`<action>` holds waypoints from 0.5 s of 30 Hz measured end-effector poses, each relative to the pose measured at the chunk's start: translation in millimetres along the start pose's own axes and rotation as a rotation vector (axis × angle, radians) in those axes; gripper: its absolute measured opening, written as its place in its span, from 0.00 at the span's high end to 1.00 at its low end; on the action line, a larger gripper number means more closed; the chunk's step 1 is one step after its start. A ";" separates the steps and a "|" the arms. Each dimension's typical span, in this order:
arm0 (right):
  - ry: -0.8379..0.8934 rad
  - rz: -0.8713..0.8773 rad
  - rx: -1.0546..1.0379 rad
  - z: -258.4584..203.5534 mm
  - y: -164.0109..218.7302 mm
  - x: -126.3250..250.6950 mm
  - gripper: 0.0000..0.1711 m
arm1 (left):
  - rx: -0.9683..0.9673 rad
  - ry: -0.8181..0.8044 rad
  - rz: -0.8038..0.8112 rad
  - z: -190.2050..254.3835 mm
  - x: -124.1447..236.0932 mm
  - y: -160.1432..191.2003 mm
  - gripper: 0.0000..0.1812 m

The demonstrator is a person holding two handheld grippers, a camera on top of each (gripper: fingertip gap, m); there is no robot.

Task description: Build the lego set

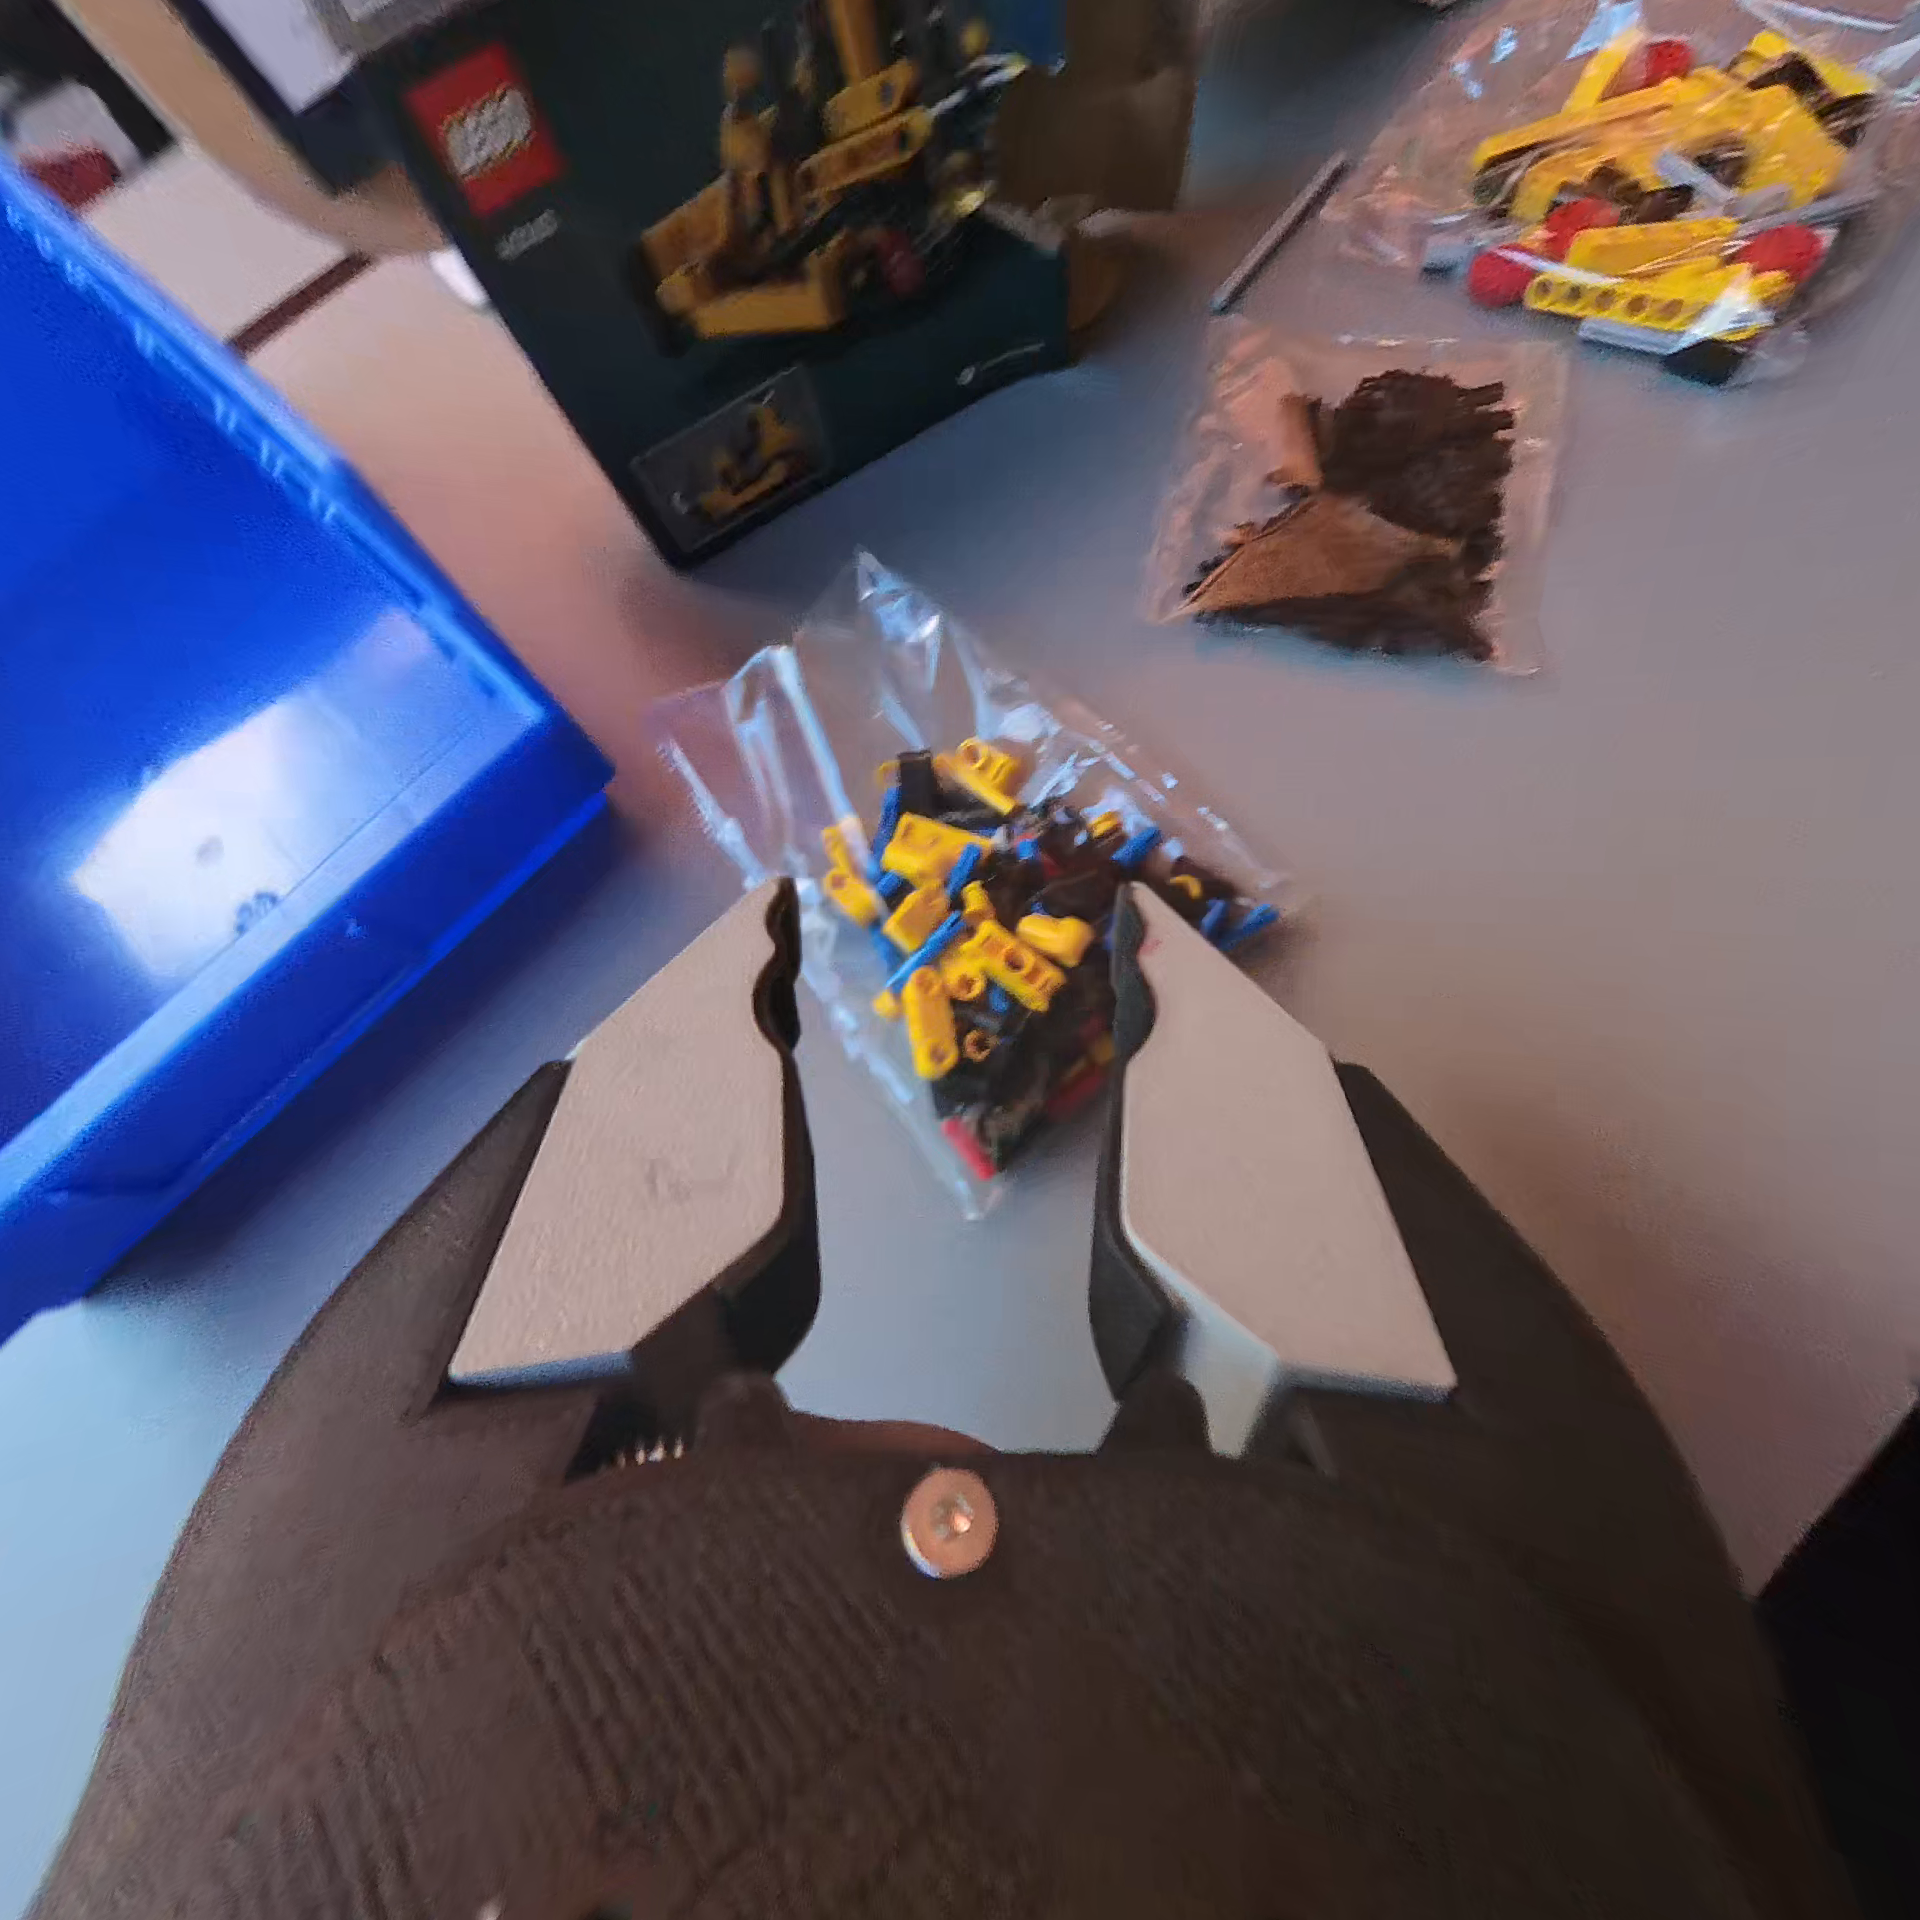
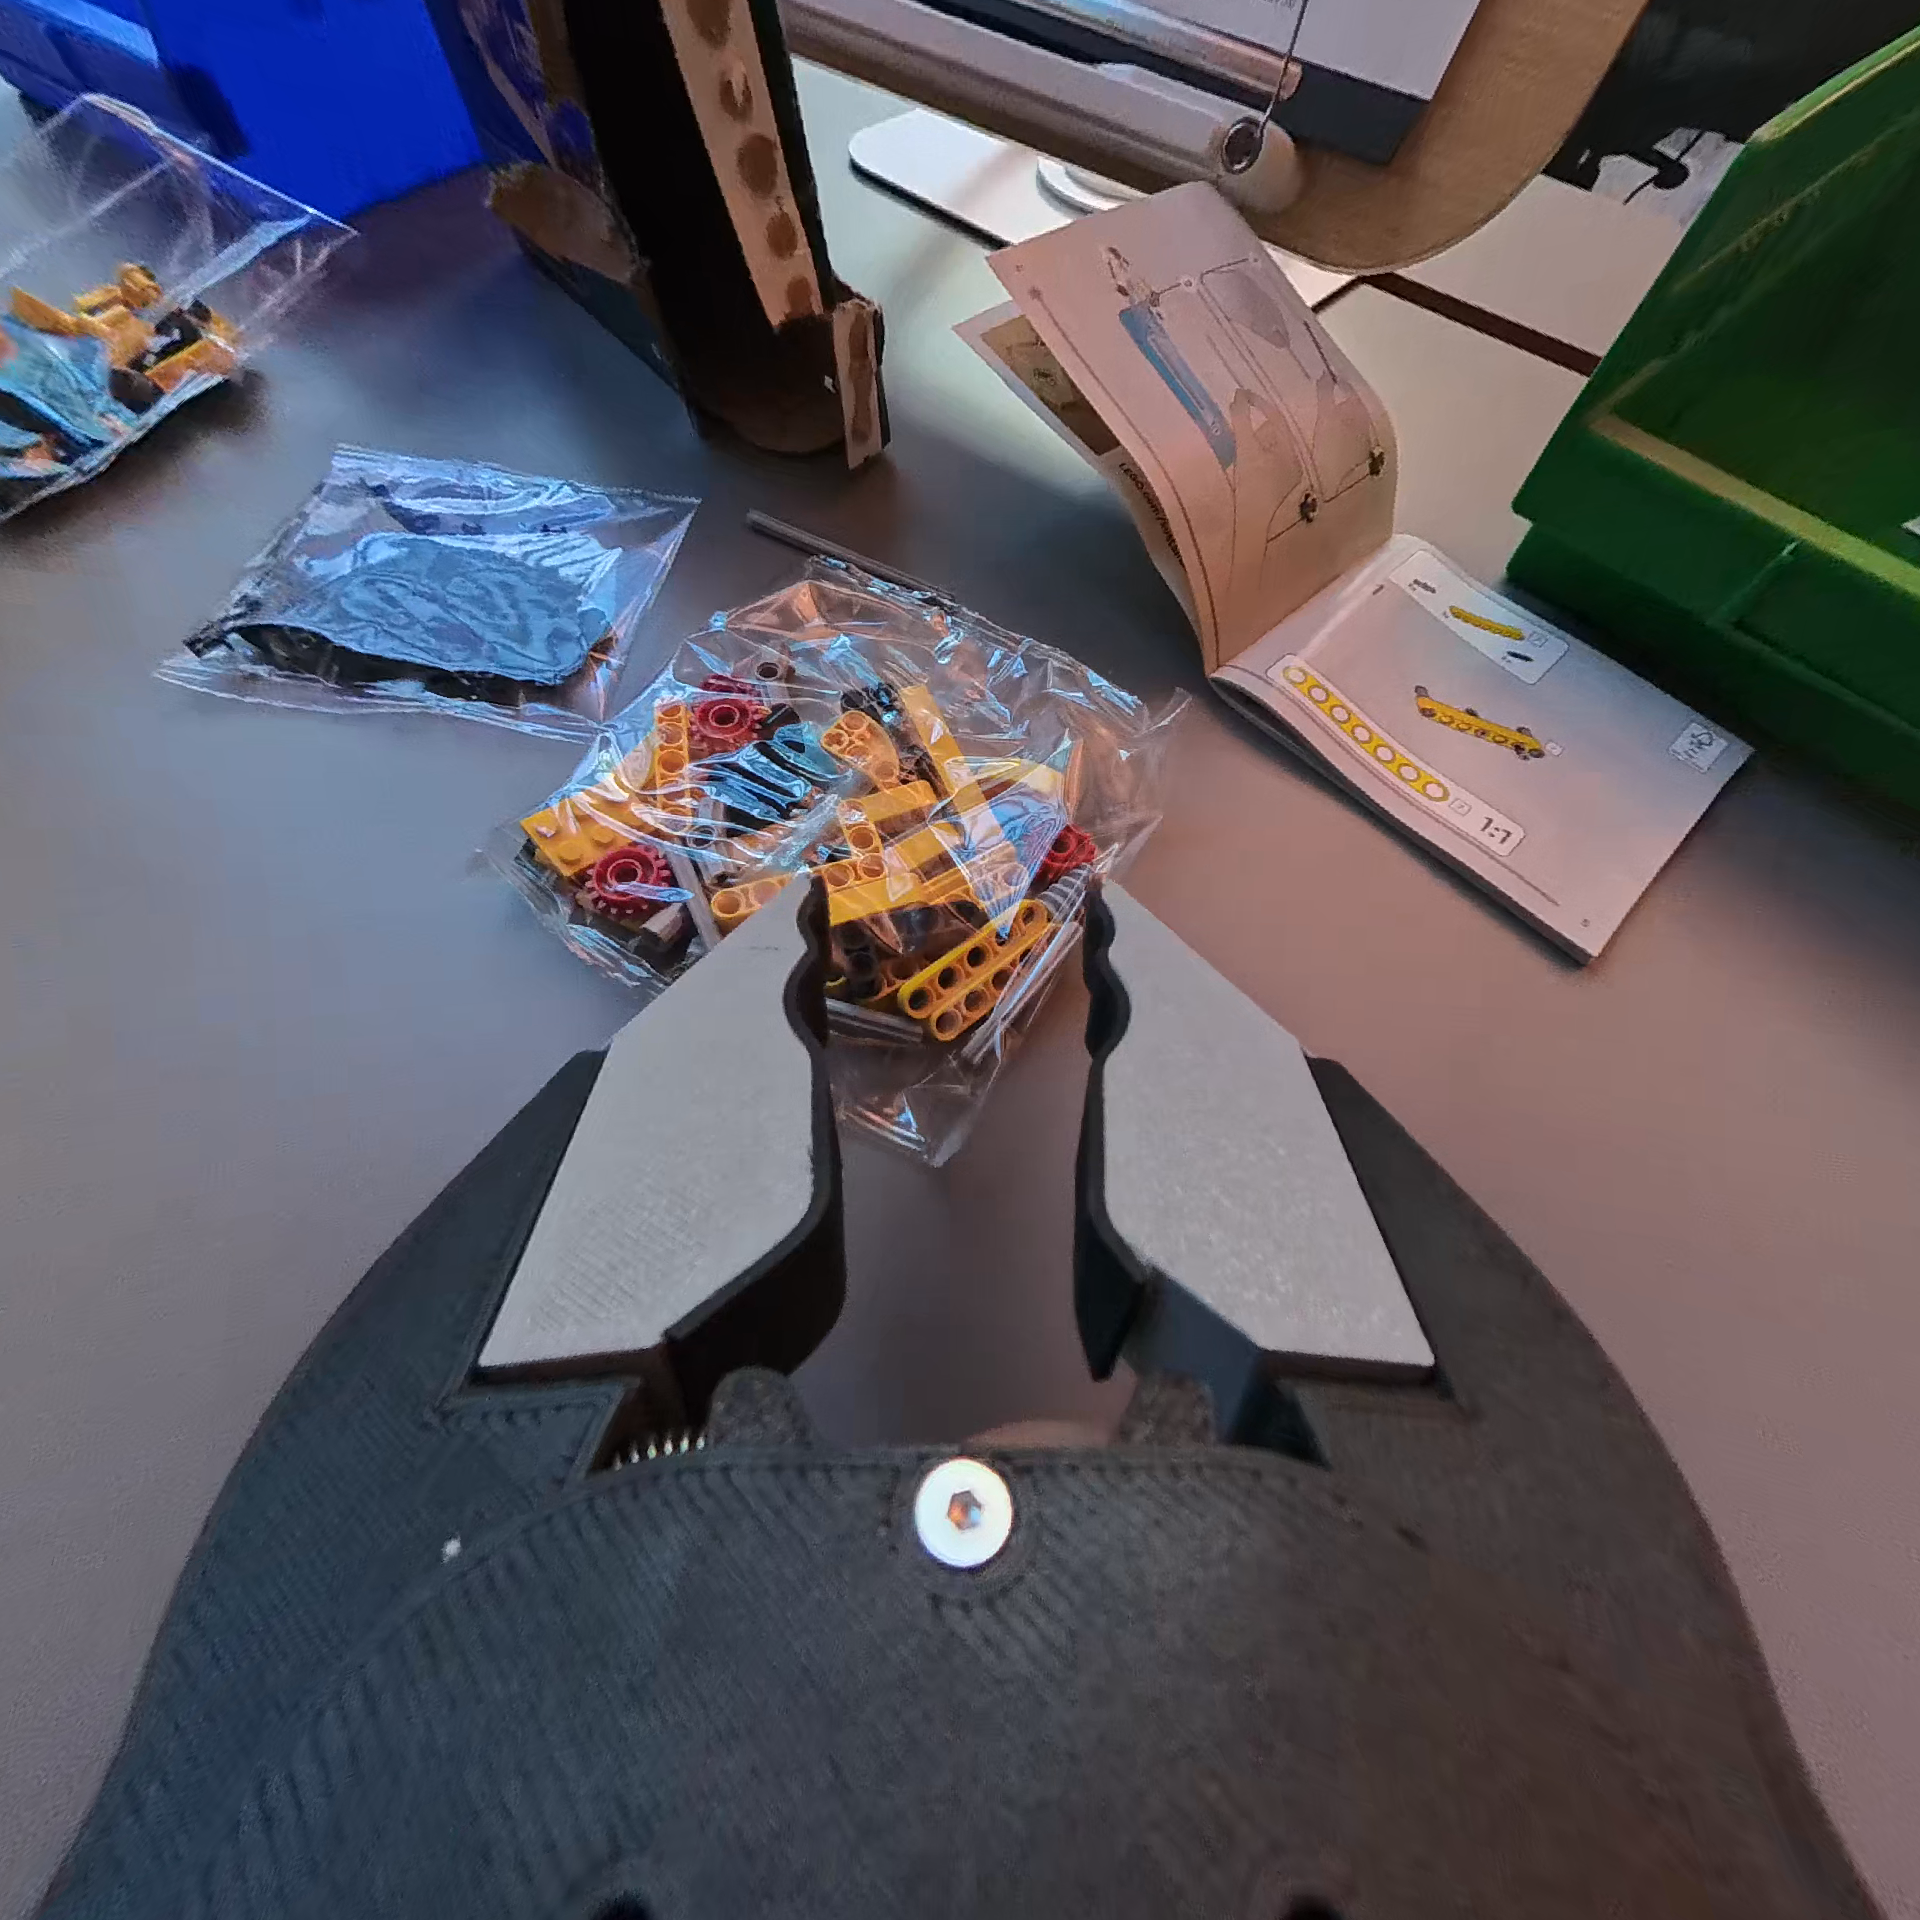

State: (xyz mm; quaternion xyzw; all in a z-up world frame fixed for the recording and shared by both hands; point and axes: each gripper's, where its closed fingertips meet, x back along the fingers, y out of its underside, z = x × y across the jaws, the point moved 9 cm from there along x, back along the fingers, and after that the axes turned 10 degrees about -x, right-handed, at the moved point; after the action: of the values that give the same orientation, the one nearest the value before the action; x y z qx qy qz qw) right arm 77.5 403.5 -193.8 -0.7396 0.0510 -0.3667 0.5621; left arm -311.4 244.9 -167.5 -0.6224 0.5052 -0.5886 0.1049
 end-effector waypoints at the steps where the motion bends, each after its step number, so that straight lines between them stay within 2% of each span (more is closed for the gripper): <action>1: -0.001 0.007 0.000 0.0 -0.2 0.7 0.74 | 0.024 0.016 -0.019 -6.4 -0.1 3.2 0.67; 5: -0.019 0.017 -0.015 0.6 -0.8 1.4 0.75 | 0.116 0.077 -0.049 -30.5 -7.8 15.8 0.64; 7: -0.035 0.022 -0.023 0.2 -1.8 0.7 0.75 | 0.190 0.154 0.006 -40.5 -14.4 15.1 0.66; 10: -0.044 0.016 -0.020 -1.8 -2.4 -1.6 0.75 | 0.313 0.323 0.031 -45.2 -32.1 13.5 0.74; 12: -0.039 0.012 -0.006 -3.3 -2.4 -2.5 0.75 | 0.306 0.352 -0.006 -41.9 -41.4 14.5 0.81; 15: -0.037 0.018 0.010 -5.0 -2.4 -2.1 0.76 | 0.279 0.348 0.049 -34.6 -39.8 8.2 0.90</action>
State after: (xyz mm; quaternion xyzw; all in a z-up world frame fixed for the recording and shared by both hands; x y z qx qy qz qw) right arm 72.2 401.4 -192.2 -0.7430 0.0453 -0.3479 0.5700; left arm -336.4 287.1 -188.6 -0.4783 0.4444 -0.7486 0.1157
